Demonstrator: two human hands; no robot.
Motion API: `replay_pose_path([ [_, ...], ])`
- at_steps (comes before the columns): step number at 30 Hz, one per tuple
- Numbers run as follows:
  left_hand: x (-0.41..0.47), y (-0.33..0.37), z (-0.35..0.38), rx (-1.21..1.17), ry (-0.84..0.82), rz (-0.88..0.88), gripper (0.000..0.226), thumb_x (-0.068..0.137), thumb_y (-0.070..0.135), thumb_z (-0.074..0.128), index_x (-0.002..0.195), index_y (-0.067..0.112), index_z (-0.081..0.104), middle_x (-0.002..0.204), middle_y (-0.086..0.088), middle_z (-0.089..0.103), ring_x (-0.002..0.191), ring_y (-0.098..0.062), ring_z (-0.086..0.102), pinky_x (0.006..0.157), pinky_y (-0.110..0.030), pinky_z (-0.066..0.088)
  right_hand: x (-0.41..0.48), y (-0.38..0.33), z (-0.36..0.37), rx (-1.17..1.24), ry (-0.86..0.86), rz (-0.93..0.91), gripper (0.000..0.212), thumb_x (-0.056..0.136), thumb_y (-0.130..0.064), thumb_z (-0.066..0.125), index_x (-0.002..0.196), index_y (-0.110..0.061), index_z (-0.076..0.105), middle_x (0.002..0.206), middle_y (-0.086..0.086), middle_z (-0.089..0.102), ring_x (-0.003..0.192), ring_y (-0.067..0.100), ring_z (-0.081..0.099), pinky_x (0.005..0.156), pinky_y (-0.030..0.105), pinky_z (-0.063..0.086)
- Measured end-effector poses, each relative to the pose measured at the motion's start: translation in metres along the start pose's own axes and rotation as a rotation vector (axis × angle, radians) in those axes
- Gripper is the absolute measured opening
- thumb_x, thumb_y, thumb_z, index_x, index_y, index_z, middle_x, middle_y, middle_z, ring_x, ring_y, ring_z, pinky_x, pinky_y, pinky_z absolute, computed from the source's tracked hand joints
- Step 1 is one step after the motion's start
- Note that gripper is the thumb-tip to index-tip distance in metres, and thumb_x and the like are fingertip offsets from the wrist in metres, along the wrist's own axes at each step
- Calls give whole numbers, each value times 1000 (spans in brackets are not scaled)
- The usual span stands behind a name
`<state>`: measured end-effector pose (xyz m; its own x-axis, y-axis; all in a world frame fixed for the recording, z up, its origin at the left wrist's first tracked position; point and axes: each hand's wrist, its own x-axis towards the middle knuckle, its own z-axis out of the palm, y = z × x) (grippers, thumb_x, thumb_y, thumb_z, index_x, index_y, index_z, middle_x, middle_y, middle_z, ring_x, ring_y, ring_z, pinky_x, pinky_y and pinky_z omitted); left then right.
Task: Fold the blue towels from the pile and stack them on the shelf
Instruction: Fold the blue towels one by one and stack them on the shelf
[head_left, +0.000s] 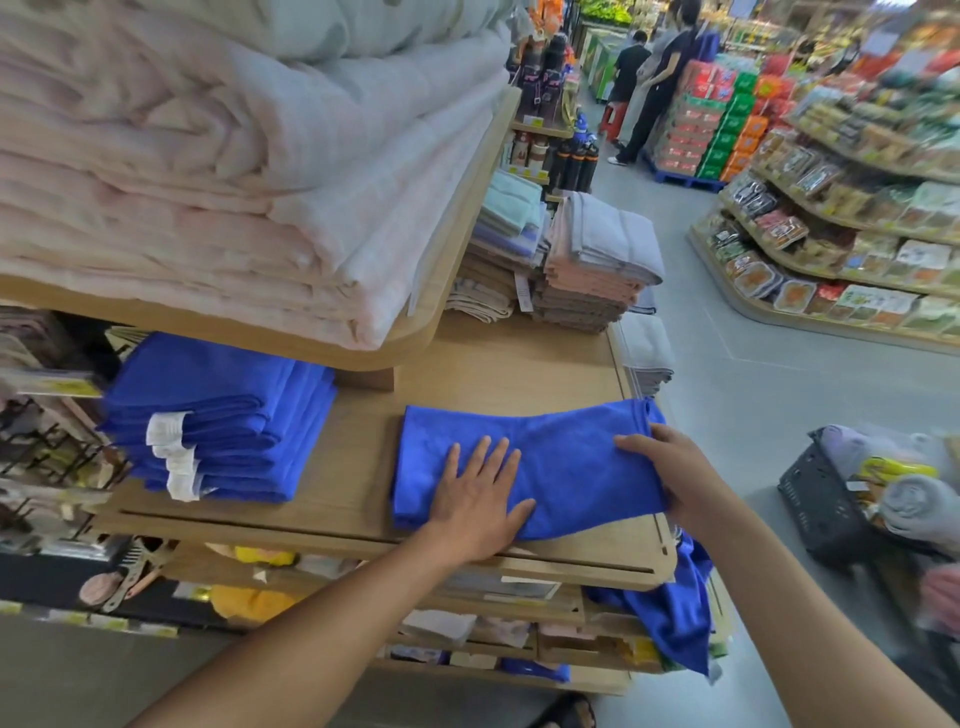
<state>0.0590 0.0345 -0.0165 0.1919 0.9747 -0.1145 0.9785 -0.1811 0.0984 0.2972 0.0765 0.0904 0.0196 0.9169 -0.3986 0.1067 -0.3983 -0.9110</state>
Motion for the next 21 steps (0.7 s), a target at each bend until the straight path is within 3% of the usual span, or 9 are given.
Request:
replay_pose_path([
  [3,-2,-6,-7,-58,38,12,73,101,65,17,162,25,14,171,2,6,157,-18,-3,125,-54,-1,-7,-17,19,-3,-46,-60,25,89,-18,74,114,-21,72,107,6,78,99,27,76,76,38,61],
  [5,-8,-23,-12,-163,182,-23,66,102,60,25,158,26,29,168,4,19,157,-16,7,126,-50,5,-10,-27,33,-45,-61,-84,24,89,-16,72,112,-23,71,105,6,78,97,25,73,79,40,56],
  [9,-22,-70,-13,-668,472,-189,41,104,31,50,141,14,56,152,-5,49,146,-22,38,120,-34,29,-6,-42,69,-176,-97,-142,27,88,-12,68,113,-21,65,97,13,71,86,25,64,70,37,46],
  [11,-27,-85,-15,-1030,454,-321,33,105,25,49,135,16,60,139,-2,59,134,-19,51,108,-27,37,0,-51,96,-250,-125,-167,33,84,-14,72,115,-21,63,98,10,70,82,23,64,64,32,48],
  [13,-32,-91,-17,-1241,409,-420,31,106,29,43,130,24,62,130,5,64,124,-12,57,99,-25,41,7,-56,129,-357,-151,-186,35,82,-19,75,112,-26,60,95,4,68,73,15,65,58,29,51],
  [16,-38,-95,-19,-1443,447,-455,29,109,26,39,122,22,64,123,4,68,118,-14,61,107,-38,46,15,-48,178,-590,-208,-260,39,78,-25,72,113,-12,62,75,1,63,55,13,62,57,30,54],
  [18,-40,-95,-24,-1532,490,-437,30,110,16,35,117,17,65,121,-3,69,115,-14,64,107,-39,47,18,-33,207,-697,-278,-297,47,80,-30,70,114,0,60,73,5,61,61,20,61,62,35,58],
  [21,-39,-94,-34,-1705,476,-507,34,111,15,31,128,5,58,133,-15,63,117,-14,60,95,-27,49,22,-10,223,-661,-329,-249,39,89,-42,73,115,-19,55,91,3,68,78,23,70,69,40,64],
])
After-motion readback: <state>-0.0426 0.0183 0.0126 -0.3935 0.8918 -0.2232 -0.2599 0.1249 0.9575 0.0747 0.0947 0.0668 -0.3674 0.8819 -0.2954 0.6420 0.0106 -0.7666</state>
